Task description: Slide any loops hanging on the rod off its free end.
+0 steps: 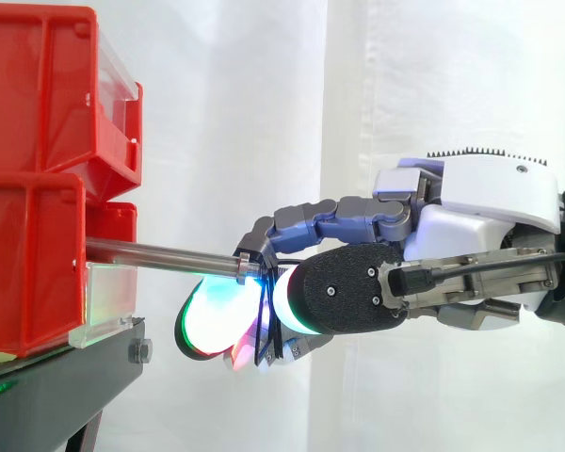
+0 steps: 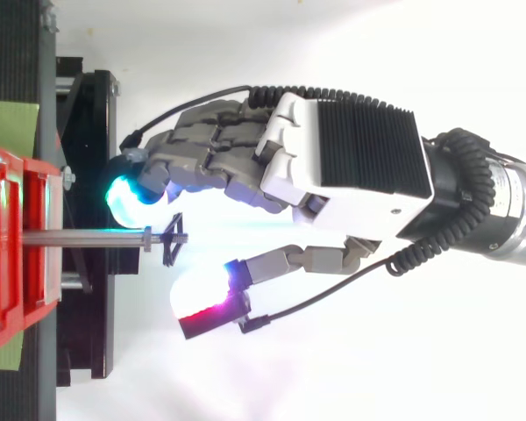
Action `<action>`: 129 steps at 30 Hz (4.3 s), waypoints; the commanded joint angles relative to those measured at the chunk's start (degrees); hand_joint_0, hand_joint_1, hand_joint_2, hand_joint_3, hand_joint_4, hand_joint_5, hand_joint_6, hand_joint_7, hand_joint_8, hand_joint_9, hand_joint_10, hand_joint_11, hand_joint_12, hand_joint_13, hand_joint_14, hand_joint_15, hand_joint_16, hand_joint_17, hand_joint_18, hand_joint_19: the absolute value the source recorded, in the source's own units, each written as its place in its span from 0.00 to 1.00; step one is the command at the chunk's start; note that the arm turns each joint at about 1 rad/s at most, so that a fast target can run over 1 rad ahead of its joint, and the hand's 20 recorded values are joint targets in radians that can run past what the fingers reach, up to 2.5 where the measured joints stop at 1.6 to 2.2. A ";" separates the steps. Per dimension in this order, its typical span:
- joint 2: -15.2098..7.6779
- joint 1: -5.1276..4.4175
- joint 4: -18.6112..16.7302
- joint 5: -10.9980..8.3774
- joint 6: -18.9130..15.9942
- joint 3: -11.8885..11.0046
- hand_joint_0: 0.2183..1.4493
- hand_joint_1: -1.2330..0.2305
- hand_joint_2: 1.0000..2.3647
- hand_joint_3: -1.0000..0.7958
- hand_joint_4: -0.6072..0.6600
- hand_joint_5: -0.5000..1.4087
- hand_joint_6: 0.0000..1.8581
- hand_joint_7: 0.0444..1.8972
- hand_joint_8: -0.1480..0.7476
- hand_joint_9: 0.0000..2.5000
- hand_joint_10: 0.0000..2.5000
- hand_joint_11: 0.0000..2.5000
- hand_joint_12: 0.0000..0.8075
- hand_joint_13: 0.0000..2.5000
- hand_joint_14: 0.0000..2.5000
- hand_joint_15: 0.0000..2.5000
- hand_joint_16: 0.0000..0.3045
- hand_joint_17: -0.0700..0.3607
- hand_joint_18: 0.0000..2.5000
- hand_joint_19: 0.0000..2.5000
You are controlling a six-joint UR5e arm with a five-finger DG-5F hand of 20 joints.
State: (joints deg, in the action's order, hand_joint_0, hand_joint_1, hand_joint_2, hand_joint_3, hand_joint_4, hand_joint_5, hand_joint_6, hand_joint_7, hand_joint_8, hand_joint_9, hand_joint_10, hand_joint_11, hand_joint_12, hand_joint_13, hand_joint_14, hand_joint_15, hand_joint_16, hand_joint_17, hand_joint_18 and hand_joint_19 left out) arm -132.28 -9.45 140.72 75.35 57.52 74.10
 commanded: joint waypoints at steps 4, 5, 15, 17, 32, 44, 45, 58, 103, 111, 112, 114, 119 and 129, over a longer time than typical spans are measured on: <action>0.00 0.48 0.52 0.68 0.13 0.00 0.32 0.39 0.01 0.34 0.64 0.19 0.33 0.52 0.46 0.25 0.01 0.19 0.42 0.24 0.00 0.12 0.15 0.40 0.22 0.13; 0.00 0.48 0.61 0.68 0.13 0.00 0.32 0.39 0.01 0.34 0.64 0.19 0.33 0.52 0.47 0.25 0.01 0.19 0.41 0.24 0.01 0.12 0.15 0.40 0.22 0.13; 0.00 0.83 1.14 0.77 0.22 0.00 0.31 0.39 0.01 0.34 0.64 0.18 0.37 0.47 0.47 0.25 0.01 0.19 0.42 0.24 0.00 0.12 0.15 0.40 0.22 0.13; 0.00 0.83 1.14 0.77 0.22 0.00 0.32 0.39 0.01 0.35 0.63 0.18 0.39 0.44 0.47 0.25 0.01 0.20 0.42 0.24 0.01 0.12 0.15 0.40 0.22 0.13; -0.09 0.83 1.14 1.21 0.66 0.08 0.32 0.38 0.01 0.37 0.63 0.16 0.45 0.38 0.46 0.25 0.01 0.21 0.42 0.25 0.00 0.13 0.15 0.40 0.23 0.13; -0.09 0.31 0.79 2.17 0.75 0.00 0.31 0.34 0.01 0.39 0.62 0.16 0.51 0.34 0.46 0.25 0.01 0.24 0.42 0.25 0.01 0.14 0.15 0.41 0.23 0.14; -0.09 0.22 0.70 2.17 0.84 0.08 0.31 0.34 0.01 0.39 0.61 0.16 0.51 0.34 0.47 0.26 0.01 0.25 0.42 0.25 0.01 0.14 0.15 0.41 0.23 0.14; 0.00 0.31 0.79 2.26 0.57 0.00 0.30 0.35 0.01 0.47 0.55 0.18 0.51 0.43 0.49 0.32 0.01 0.28 0.43 0.29 0.01 0.17 0.15 0.41 0.25 0.15; 4.04 2.33 17.84 4.11 -0.57 0.00 0.31 0.34 0.01 0.48 0.55 0.20 0.50 0.48 0.51 0.34 0.01 0.27 0.47 0.30 0.01 0.17 0.17 0.43 0.27 0.15; 6.50 2.59 23.37 4.02 -0.57 0.08 0.31 0.34 0.01 0.48 0.54 0.20 0.50 0.48 0.51 0.34 0.01 0.27 0.47 0.30 0.01 0.17 0.17 0.43 0.27 0.14; 6.42 2.59 23.90 4.02 -0.57 0.00 0.31 0.34 0.01 0.48 0.54 0.20 0.50 0.48 0.51 0.34 0.01 0.27 0.47 0.30 0.01 0.17 0.17 0.43 0.27 0.14; 6.50 2.68 25.39 4.02 -0.75 0.00 0.31 0.35 0.01 0.48 0.55 0.20 0.50 0.48 0.51 0.34 0.01 0.27 0.46 0.30 0.01 0.17 0.17 0.43 0.27 0.15; 7.65 2.68 27.94 3.75 -2.94 0.08 0.29 0.40 0.01 0.42 0.57 0.19 0.50 0.49 0.48 0.33 0.01 0.28 0.44 0.28 0.01 0.18 0.15 0.40 0.24 0.17; 9.40 2.06 30.40 -0.11 -10.24 -2.03 0.28 0.47 0.01 0.39 0.57 0.19 0.50 0.48 0.50 0.33 0.01 0.27 0.46 0.28 0.01 0.18 0.17 0.43 0.24 0.17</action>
State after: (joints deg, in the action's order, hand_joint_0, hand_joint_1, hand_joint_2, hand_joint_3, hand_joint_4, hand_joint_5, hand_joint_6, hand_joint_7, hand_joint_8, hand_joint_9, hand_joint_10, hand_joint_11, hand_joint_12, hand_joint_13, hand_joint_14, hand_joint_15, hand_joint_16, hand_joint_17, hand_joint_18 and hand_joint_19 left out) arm -123.00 -7.34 170.95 76.21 49.78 73.24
